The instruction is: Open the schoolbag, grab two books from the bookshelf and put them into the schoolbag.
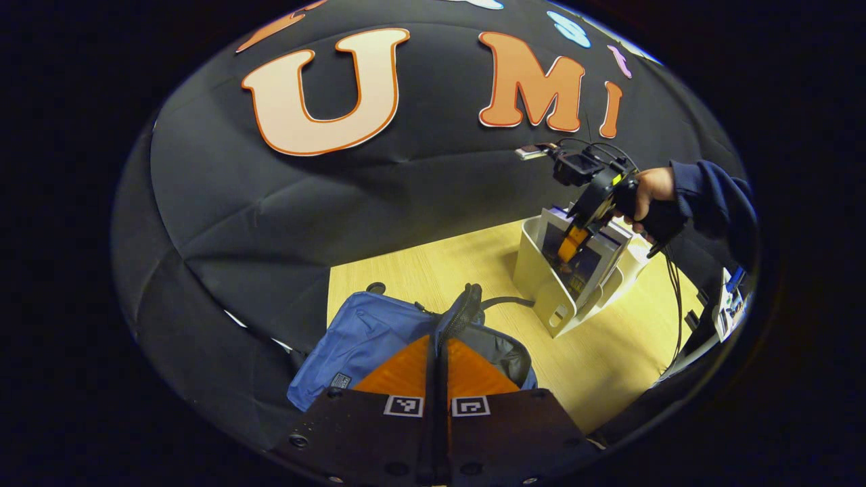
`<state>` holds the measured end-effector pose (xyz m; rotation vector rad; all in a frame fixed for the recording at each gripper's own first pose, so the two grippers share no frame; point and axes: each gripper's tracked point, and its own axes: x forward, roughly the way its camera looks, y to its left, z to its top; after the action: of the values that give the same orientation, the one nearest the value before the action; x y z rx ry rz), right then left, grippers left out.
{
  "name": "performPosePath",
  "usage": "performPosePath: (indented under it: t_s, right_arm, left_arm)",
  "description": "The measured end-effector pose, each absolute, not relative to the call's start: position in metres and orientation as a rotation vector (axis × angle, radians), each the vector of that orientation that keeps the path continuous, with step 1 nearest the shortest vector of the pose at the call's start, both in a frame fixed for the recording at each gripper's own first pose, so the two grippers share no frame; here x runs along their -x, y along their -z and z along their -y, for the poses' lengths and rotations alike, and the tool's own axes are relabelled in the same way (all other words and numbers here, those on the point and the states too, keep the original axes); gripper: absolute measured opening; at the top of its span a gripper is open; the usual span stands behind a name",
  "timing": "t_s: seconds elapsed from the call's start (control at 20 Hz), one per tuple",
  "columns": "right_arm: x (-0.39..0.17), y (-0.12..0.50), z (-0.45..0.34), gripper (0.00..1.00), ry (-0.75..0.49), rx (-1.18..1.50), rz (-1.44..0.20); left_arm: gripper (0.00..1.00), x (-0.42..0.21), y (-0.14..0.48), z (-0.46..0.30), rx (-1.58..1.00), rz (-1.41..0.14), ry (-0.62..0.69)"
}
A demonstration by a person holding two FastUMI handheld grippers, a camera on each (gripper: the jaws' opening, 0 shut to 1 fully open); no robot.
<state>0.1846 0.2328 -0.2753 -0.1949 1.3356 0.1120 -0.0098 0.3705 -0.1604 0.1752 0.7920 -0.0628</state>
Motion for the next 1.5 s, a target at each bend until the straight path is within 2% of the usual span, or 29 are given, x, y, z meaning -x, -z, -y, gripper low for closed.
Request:
performPosePath:
  t_s: [0.25,0.3,0.35,0.65,0.7,0.75,0.8,1.05,1.5]
  right_arm:
    - [-0.166,0.218,-0.217,0.39,-0.166,0.128,-1.271]
    - [-0.163,0.204,-0.216,0.39,-0.178,0.119,-1.248]
    - [-0.16,0.189,-0.215,0.39,-0.192,0.11,-1.225]
    - [-0.117,0.125,-0.231,0.39,-0.316,-0.015,-1.125]
    - [-0.109,0.12,-0.236,0.39,-0.333,-0.031,-1.108]
    - [-0.102,0.119,-0.242,0.39,-0.35,-0.061,-1.101]
    - [-0.093,0.122,-0.251,0.39,-0.363,-0.101,-1.098]
    - [-0.059,0.147,-0.29,0.39,-0.442,-0.269,-1.127]
    - [-0.029,0.203,-0.36,0.39,-0.434,-0.517,-1.174]
  left_arm:
    - [0.01,0.01,0.165,-0.364,-0.179,-0.822,0.09]
    - [0.06,0.01,0.167,-0.364,-0.181,-0.825,0.092]
    - [0.01,0.009,0.168,-0.364,-0.184,-0.83,0.093]
    - [0.01,0.004,0.172,-0.366,-0.2,-0.855,0.102]
    - [0.06,0.002,0.172,-0.367,-0.205,-0.858,0.101]
    - [0.06,0.002,0.172,-0.369,-0.21,-0.863,0.095]
    - [0.01,0.001,0.172,-0.369,-0.216,-0.869,0.095]
    - [0.01,-0.002,0.169,-0.371,-0.263,-0.89,0.098]
    - [0.01,-0.001,0.168,-0.371,-0.301,-0.943,0.092]
